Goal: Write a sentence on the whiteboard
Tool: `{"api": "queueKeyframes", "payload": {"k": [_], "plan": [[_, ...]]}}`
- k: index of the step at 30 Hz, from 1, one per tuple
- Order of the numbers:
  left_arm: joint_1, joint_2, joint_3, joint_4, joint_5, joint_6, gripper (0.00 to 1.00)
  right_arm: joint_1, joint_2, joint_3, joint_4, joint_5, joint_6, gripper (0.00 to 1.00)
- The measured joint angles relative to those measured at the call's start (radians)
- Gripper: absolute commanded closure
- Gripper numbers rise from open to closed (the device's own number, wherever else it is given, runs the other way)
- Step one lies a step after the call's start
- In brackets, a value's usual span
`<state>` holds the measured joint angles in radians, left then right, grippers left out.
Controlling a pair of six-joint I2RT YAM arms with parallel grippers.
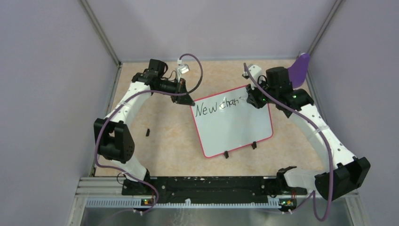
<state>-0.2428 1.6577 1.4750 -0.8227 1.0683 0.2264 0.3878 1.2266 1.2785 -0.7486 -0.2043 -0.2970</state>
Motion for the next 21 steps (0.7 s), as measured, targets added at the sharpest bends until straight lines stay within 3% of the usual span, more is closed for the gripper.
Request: {"api": "queueKeyframes", "payload": {"k": [21], "plan": [[0.000, 0.000, 0.000, 0.000, 0.001, 0.000, 1.00, 0.002, -0.027, -0.043, -0.027, -0.002, -0.025, 1.00]]}}
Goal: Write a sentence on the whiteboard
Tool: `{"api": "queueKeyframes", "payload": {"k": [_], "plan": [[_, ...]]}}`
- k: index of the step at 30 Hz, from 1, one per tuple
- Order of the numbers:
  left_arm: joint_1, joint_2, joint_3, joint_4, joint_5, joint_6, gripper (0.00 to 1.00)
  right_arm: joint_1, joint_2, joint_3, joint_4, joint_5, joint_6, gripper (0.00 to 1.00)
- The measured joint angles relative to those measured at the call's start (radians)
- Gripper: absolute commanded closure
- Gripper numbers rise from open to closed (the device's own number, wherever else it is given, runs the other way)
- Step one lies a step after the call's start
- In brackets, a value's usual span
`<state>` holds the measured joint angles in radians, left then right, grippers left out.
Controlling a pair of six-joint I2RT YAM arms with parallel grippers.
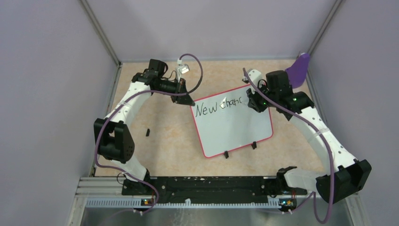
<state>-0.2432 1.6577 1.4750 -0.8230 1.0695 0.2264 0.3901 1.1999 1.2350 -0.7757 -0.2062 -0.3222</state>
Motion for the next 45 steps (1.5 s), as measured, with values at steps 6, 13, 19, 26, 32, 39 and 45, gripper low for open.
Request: {"api": "queueKeyframes", "payload": {"k": [6, 13, 19, 26, 32, 39, 45], "plan": [[0.000, 0.000, 0.000, 0.000, 0.000, 0.000, 1.00, -0.002, -0.002, 0.000, 0.000, 0.019, -0.001, 1.00], [0.000, 0.000, 0.000, 0.001, -0.001, 0.000, 1.00, -0.009, -0.002, 0.003, -0.001, 0.028, -0.001, 1.00], [0.000, 0.000, 0.000, 0.000, 0.000, 0.000, 1.00, -0.009, -0.002, 0.010, -0.007, 0.029, 0.000, 1.00], [0.000, 0.000, 0.000, 0.000, 0.006, 0.000, 1.00, -0.015, -0.009, 0.021, -0.016, 0.031, 0.000, 1.00], [0.000, 0.000, 0.000, 0.000, 0.007, 0.000, 1.00, -0.015, -0.006, 0.024, -0.015, 0.038, 0.000, 1.00], [0.000, 0.000, 0.000, 0.001, 0.003, 0.000, 1.00, -0.015, 0.007, 0.024, -0.002, 0.045, 0.000, 1.00], [0.000, 0.000, 0.000, 0.001, 0.003, 0.000, 1.00, -0.023, 0.007, 0.024, -0.002, 0.052, -0.006, 1.00]]}}
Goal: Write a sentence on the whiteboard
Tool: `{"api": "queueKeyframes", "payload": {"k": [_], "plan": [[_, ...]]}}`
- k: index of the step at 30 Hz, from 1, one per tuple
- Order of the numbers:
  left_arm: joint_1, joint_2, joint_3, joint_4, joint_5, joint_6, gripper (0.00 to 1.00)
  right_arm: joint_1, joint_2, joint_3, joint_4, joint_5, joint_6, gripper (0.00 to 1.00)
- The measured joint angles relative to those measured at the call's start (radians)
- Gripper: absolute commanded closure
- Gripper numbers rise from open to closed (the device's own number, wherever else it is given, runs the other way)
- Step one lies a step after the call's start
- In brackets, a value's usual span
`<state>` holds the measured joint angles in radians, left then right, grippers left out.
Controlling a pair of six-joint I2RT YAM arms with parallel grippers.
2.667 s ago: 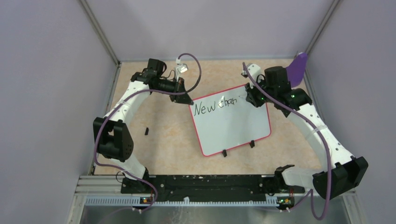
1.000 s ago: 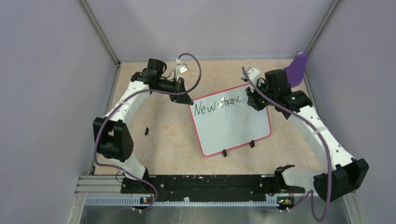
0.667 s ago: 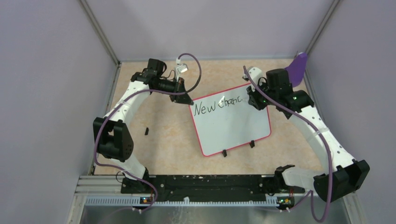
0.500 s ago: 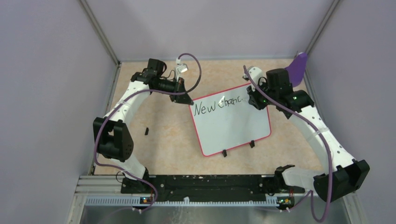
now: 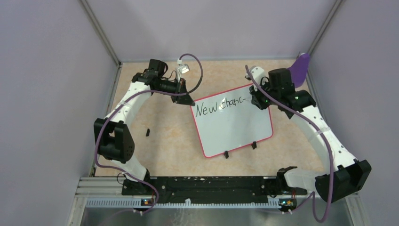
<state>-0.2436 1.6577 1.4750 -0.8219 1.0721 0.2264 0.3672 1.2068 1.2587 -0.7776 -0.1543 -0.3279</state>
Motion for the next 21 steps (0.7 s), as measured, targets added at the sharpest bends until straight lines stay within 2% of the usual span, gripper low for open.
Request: {"api": "queueKeyframes", "payload": {"k": [21], "plan": [[0.000, 0.000, 0.000, -0.001, 0.000, 0.000, 1.00, -0.026, 0.022, 0.051, 0.010, -0.011, -0.004, 1.00]]}}
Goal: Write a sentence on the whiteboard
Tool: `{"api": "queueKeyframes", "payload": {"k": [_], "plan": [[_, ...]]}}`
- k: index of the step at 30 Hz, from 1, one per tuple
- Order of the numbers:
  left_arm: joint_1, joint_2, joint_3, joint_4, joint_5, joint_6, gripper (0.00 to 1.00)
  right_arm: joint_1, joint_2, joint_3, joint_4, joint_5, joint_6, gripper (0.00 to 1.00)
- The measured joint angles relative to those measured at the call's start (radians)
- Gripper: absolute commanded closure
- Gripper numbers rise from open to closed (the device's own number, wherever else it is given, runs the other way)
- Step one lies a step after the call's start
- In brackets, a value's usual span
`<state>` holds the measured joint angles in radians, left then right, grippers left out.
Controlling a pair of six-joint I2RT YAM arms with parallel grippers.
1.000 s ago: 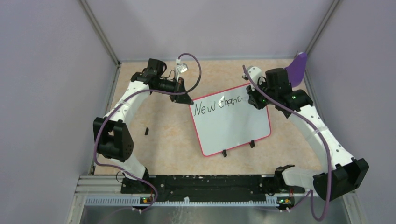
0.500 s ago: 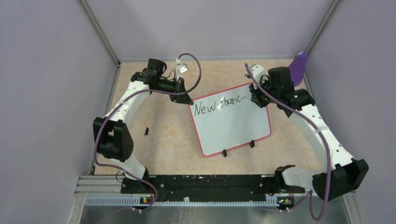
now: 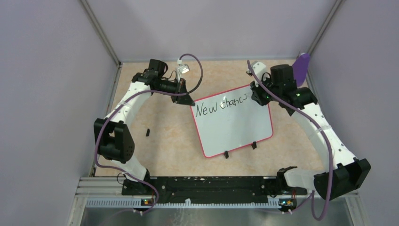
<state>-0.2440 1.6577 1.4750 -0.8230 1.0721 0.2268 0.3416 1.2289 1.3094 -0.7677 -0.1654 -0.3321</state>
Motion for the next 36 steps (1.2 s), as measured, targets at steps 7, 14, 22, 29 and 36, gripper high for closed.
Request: {"api": "queueKeyframes", "payload": {"k": [7, 14, 22, 29, 36], "plan": [[0.000, 0.000, 0.000, 0.000, 0.001, 0.000, 1.00, 0.000, 0.003, 0.000, -0.003, -0.032, 0.000, 1.00], [0.000, 0.000, 0.000, 0.000, 0.000, 0.000, 1.00, 0.001, 0.001, -0.013, -0.004, -0.047, 0.000, 1.00], [0.000, 0.000, 0.000, 0.000, -0.003, 0.000, 1.00, 0.001, -0.018, -0.050, -0.014, -0.048, -0.003, 1.00], [0.000, 0.000, 0.000, 0.000, -0.003, 0.000, 1.00, 0.001, -0.027, -0.060, -0.027, -0.024, -0.015, 1.00], [0.000, 0.000, 0.000, 0.001, -0.003, 0.000, 1.00, -0.002, -0.031, -0.060, -0.033, 0.012, -0.027, 1.00]]}}
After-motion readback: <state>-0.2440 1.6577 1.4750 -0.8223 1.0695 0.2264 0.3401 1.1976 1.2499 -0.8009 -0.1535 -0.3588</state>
